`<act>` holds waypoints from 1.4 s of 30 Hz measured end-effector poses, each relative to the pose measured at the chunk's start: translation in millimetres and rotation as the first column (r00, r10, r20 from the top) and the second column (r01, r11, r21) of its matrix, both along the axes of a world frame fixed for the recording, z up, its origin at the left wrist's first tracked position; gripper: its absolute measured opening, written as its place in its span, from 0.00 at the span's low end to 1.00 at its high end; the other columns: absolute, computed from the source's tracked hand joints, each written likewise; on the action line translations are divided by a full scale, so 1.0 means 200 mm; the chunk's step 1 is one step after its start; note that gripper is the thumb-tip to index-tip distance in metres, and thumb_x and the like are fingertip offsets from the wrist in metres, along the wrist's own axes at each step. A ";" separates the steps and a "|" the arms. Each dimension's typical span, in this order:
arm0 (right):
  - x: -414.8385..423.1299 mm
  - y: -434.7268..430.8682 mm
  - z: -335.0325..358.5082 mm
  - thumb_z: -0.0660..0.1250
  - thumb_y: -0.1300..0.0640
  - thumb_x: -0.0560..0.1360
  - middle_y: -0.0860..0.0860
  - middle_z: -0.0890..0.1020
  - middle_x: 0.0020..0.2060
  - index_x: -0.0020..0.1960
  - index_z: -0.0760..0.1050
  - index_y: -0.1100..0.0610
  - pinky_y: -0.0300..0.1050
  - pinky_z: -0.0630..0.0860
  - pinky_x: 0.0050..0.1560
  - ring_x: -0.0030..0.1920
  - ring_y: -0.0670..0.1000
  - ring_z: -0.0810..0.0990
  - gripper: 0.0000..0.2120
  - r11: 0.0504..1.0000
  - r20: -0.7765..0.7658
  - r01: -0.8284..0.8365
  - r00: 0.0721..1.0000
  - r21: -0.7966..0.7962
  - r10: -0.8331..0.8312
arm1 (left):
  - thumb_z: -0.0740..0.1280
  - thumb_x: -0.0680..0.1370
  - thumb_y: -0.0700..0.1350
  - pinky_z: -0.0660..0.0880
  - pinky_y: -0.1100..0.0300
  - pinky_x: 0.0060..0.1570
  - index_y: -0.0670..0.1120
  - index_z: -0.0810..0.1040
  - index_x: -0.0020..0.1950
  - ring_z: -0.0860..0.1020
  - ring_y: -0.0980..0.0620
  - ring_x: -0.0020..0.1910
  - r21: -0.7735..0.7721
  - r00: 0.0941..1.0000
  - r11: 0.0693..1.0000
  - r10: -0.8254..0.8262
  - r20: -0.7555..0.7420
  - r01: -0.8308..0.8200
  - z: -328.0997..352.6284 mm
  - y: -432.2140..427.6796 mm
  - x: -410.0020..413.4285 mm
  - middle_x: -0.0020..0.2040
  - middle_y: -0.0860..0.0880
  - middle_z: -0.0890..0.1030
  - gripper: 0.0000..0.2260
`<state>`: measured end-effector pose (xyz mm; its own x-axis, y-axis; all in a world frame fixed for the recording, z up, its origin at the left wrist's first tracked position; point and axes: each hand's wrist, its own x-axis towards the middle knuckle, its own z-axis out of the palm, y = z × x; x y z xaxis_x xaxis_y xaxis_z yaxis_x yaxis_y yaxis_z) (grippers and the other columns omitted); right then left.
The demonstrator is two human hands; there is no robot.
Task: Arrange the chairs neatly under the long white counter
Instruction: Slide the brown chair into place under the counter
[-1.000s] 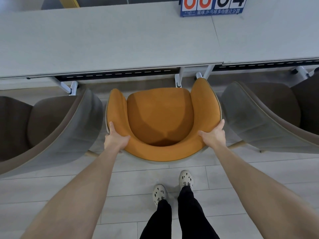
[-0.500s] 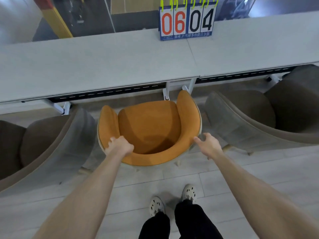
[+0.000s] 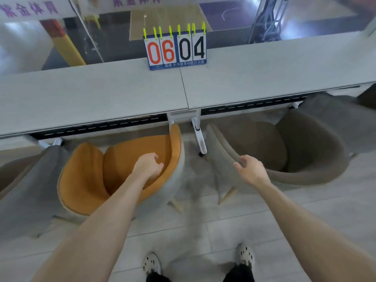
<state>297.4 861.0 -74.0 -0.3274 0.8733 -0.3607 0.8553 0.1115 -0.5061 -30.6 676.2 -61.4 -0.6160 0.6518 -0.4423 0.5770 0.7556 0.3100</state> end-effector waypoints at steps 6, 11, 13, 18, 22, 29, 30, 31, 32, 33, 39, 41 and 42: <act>0.56 0.40 0.01 0.69 0.45 0.82 0.54 0.82 0.67 0.74 0.77 0.55 0.53 0.77 0.69 0.67 0.56 0.80 0.24 0.999 0.004 -0.044 0.999 -0.031 0.045 | 0.68 0.83 0.52 0.81 0.49 0.56 0.47 0.79 0.71 0.80 0.43 0.64 0.063 1.000 0.998 0.030 0.001 -0.030 0.05 0.37 0.60 0.68 0.46 0.81 0.19; 0.81 0.61 0.01 0.68 0.44 0.83 0.54 0.82 0.67 0.74 0.76 0.54 0.52 0.78 0.66 0.65 0.56 0.81 0.24 0.998 -0.001 -0.047 0.999 -0.043 0.047 | 0.68 0.82 0.55 0.77 0.51 0.61 0.50 0.76 0.74 0.79 0.44 0.67 -0.005 0.995 0.999 0.040 0.093 -0.040 0.00 0.57 0.95 0.72 0.48 0.78 0.21; 0.87 0.67 0.01 0.67 0.43 0.83 0.53 0.81 0.67 0.74 0.76 0.54 0.52 0.78 0.65 0.65 0.55 0.80 0.24 0.998 -0.016 -0.045 0.999 -0.041 0.045 | 0.68 0.83 0.55 0.76 0.52 0.61 0.51 0.74 0.75 0.78 0.44 0.68 -0.012 0.991 0.999 0.051 0.120 -0.050 -0.01 0.64 1.03 0.73 0.48 0.77 0.22; 1.06 0.80 0.01 0.67 0.44 0.83 0.54 0.80 0.68 0.75 0.75 0.55 0.53 0.78 0.65 0.65 0.57 0.80 0.25 1.000 0.023 -0.005 1.000 0.000 0.005 | 0.66 0.83 0.58 0.75 0.50 0.63 0.50 0.71 0.78 0.77 0.41 0.70 -0.030 0.985 0.998 0.063 0.161 -0.059 -0.07 0.83 1.20 0.74 0.45 0.77 0.25; 1.23 0.95 -0.03 0.68 0.45 0.83 0.54 0.78 0.71 0.76 0.74 0.57 0.53 0.76 0.67 0.67 0.57 0.79 0.26 0.998 0.053 0.014 0.998 0.057 -0.018 | 0.65 0.84 0.60 0.73 0.47 0.66 0.48 0.58 0.85 0.74 0.38 0.74 -0.072 0.964 0.990 0.135 0.227 -0.121 -0.15 0.96 1.35 0.78 0.41 0.73 0.34; 1.41 1.25 -0.20 0.70 0.38 0.79 0.57 0.64 0.83 0.82 0.65 0.57 0.62 0.59 0.82 0.84 0.60 0.54 0.39 0.991 0.187 -0.100 0.979 0.091 0.082 | 0.68 0.78 0.66 0.84 0.42 0.54 0.54 0.41 0.87 0.80 0.35 0.64 -0.096 0.848 0.893 0.448 0.283 -0.440 -0.33 1.10 1.65 0.79 0.41 0.71 0.48; 1.42 1.27 -0.22 0.70 0.36 0.78 0.57 0.59 0.84 0.84 0.61 0.55 0.64 0.57 0.82 0.85 0.60 0.49 0.42 0.994 0.226 -0.081 0.972 0.078 0.061 | 0.68 0.79 0.65 0.86 0.43 0.47 0.57 0.38 0.86 0.81 0.36 0.61 -0.102 0.818 0.873 0.483 0.311 -0.477 -0.36 1.10 1.70 0.79 0.41 0.71 0.48; 1.46 1.29 -0.25 0.70 0.34 0.77 0.58 0.54 0.85 0.85 0.58 0.54 0.66 0.56 0.82 0.85 0.60 0.46 0.45 0.998 0.246 -0.049 0.969 0.049 0.036 | 0.69 0.80 0.64 0.87 0.44 0.42 0.61 0.34 0.85 0.82 0.36 0.59 -0.109 0.776 0.843 0.529 0.343 -0.526 -0.38 1.10 1.76 0.78 0.41 0.72 0.49; 1.49 1.30 -0.28 0.70 0.32 0.76 0.59 0.50 0.86 0.86 0.54 0.53 0.67 0.56 0.81 0.85 0.62 0.45 0.49 1.000 0.237 -0.011 0.971 0.012 0.008 | 0.70 0.80 0.63 0.87 0.44 0.39 0.65 0.32 0.83 0.82 0.36 0.56 -0.096 0.731 0.804 0.576 0.366 -0.586 -0.39 1.11 1.81 0.76 0.40 0.73 0.49; 1.52 1.31 -0.30 0.71 0.31 0.75 0.60 0.47 0.86 0.87 0.50 0.51 0.67 0.58 0.81 0.85 0.64 0.46 0.52 0.999 0.210 0.027 0.978 -0.037 -0.019 | 0.71 0.79 0.62 0.86 0.42 0.38 0.68 0.32 0.82 0.82 0.36 0.55 -0.083 0.687 0.760 0.623 0.374 -0.644 -0.41 1.12 1.85 0.74 0.39 0.74 0.50; 1.51 1.37 -0.33 0.74 0.40 0.77 0.65 0.52 0.82 0.85 0.32 0.40 0.56 0.75 0.62 0.66 0.69 0.77 0.57 0.950 0.055 0.196 0.981 -0.244 -0.189 | 0.76 0.76 0.54 0.83 0.49 0.43 0.64 0.34 0.84 0.81 0.33 0.60 -0.045 0.650 0.679 0.718 0.251 -0.733 -0.42 1.21 1.92 0.69 0.36 0.78 0.55; 1.49 1.37 -0.35 0.74 0.44 0.77 0.66 0.55 0.79 0.85 0.32 0.41 0.55 0.76 0.60 0.60 0.69 0.79 0.56 0.958 0.059 0.204 0.979 -0.202 -0.196 | 0.73 0.77 0.49 0.82 0.49 0.51 0.62 0.35 0.85 0.81 0.34 0.59 -0.064 0.652 0.680 0.722 0.231 -0.730 -0.42 1.22 1.91 0.68 0.36 0.79 0.53; 1.49 1.36 -0.35 0.74 0.45 0.77 0.66 0.57 0.78 0.85 0.32 0.41 0.55 0.76 0.59 0.59 0.68 0.79 0.57 0.957 0.068 0.214 0.976 -0.194 -0.205 | 0.72 0.77 0.47 0.81 0.51 0.48 0.62 0.35 0.85 0.81 0.35 0.58 -0.070 0.658 0.687 0.717 0.232 -0.724 -0.41 1.22 1.91 0.68 0.37 0.79 0.52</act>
<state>595.6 1132.8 -143.9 -0.1230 0.8294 -0.5450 0.8720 -0.1718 -0.4583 352.0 919.8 -143.5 -0.7843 0.0597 -0.6175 -0.2322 0.8948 0.3814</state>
